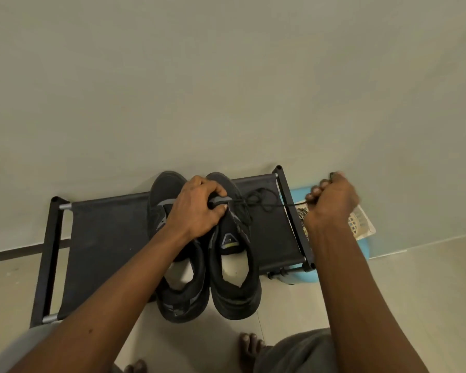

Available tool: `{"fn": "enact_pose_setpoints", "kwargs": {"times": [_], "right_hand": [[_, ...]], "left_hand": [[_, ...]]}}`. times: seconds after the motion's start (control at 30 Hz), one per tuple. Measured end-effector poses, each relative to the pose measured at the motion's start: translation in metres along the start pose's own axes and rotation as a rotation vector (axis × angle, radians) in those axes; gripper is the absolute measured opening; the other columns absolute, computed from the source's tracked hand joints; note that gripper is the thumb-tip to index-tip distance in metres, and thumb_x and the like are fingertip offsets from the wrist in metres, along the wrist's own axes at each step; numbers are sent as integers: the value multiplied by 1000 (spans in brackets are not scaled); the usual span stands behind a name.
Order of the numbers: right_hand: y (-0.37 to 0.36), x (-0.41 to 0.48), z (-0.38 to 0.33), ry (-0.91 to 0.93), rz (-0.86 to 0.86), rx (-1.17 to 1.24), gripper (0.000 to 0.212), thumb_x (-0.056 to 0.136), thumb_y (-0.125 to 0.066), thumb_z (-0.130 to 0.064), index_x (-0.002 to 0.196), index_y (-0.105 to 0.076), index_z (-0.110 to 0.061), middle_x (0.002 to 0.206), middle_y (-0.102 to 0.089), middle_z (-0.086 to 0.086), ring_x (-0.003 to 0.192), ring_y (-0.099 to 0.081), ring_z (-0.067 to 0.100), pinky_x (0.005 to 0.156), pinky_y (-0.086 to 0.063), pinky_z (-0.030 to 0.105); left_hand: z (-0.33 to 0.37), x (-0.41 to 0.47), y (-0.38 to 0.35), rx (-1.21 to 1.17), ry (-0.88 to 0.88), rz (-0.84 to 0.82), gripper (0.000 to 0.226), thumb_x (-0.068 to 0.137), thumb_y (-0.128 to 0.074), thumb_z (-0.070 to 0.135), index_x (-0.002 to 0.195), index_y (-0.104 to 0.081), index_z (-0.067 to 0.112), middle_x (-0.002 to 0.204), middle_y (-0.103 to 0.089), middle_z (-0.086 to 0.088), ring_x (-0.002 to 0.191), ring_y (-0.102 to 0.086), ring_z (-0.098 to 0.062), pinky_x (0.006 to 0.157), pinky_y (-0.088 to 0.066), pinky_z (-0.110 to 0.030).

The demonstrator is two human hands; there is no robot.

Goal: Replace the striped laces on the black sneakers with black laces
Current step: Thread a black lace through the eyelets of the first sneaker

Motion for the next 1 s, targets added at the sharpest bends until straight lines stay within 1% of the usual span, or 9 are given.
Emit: {"fn": "enact_pose_setpoints", "kwargs": {"times": [0.17, 0.27, 0.33, 0.4, 0.5, 0.57, 0.63, 0.8, 1.0], "right_hand": [[-14, -13, 25, -221, -141, -44, 19, 100, -50, -13, 81, -49, -16, 52, -34, -5, 35, -27, 8, 36, -19, 19], [-16, -18, 25, -224, -144, -69, 22, 99, -51, -12, 78, -49, -15, 50, -34, -4, 34, -26, 7, 34, -17, 17], [-18, -22, 25, -236, -158, -75, 23, 99, -52, -12, 77, -49, -15, 50, -35, -4, 33, -26, 6, 34, -18, 17], [-18, -26, 26, -261, -186, -99, 24, 100, -52, -11, 76, -50, -15, 51, -37, -3, 33, -28, 6, 33, -18, 17], [-21, -31, 31, -279, -244, -144, 24, 100, -52, -11, 77, -50, -15, 50, -39, -4, 34, -29, 6, 33, -18, 17], [-23, -35, 35, -253, -292, -193, 24, 101, -53, -12, 78, -50, -16, 49, -41, -4, 36, -30, 6, 33, -19, 17], [-29, -40, 35, -174, -362, -255, 23, 102, -54, -13, 80, -51, -16, 53, -42, -3, 39, -32, 6, 34, -21, 19], [-43, -56, 22, 71, -526, -471, 12, 102, -61, -20, 93, -64, -11, 66, -59, 1, 48, -46, 9, 40, -35, 17], [-60, -94, 10, 32, -720, -411, 13, 104, -52, -14, 94, -60, -10, 75, -68, 8, 50, -55, 13, 42, -33, 20]], "left_hand": [[15, 10, 7, -86, 52, -2, 10, 97, -69, 28, 105, -75, 27, 96, -66, 13, 89, -63, -9, 87, -52, -31], [29, 25, 0, 122, 6, -165, 10, 89, -77, 41, 96, -73, 35, 93, -66, 15, 92, -65, -12, 85, -53, -34], [34, 35, -5, 243, -14, -234, 10, 90, -77, 38, 86, -69, 33, 88, -66, 14, 91, -67, -16, 79, -50, -33], [37, 41, -7, 274, -21, -245, 8, 97, -69, 31, 90, -69, 27, 88, -67, 10, 91, -66, -18, 79, -46, -32], [29, 39, 2, -203, 196, -185, 8, 103, -60, 23, 100, -67, 19, 86, -75, 7, 84, -69, -10, 80, -50, -27], [25, 31, 14, -626, 353, -111, 4, 102, -63, 16, 106, -63, 14, 74, -71, 0, 69, -67, -12, 69, -52, -22], [27, 27, 34, -823, 361, -16, 12, 98, -69, 11, 110, -65, 13, 68, -65, -2, 60, -62, -15, 65, -52, -26], [58, 18, 87, -841, 165, 156, 16, 97, -68, 5, 113, -69, 9, 85, -73, -8, 57, -58, -12, 63, -55, -25], [92, 9, 141, -896, -15, 348, 22, 99, -67, 8, 120, -65, 12, 111, -75, -14, 73, -68, -16, 67, -56, -29]]}}
Point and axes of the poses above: each hand's wrist, its own x-axis towards the middle knuckle, its own y-axis out of the back of the hand, z = x × y, the point moved 6 cm from there along x, towards the middle knuckle
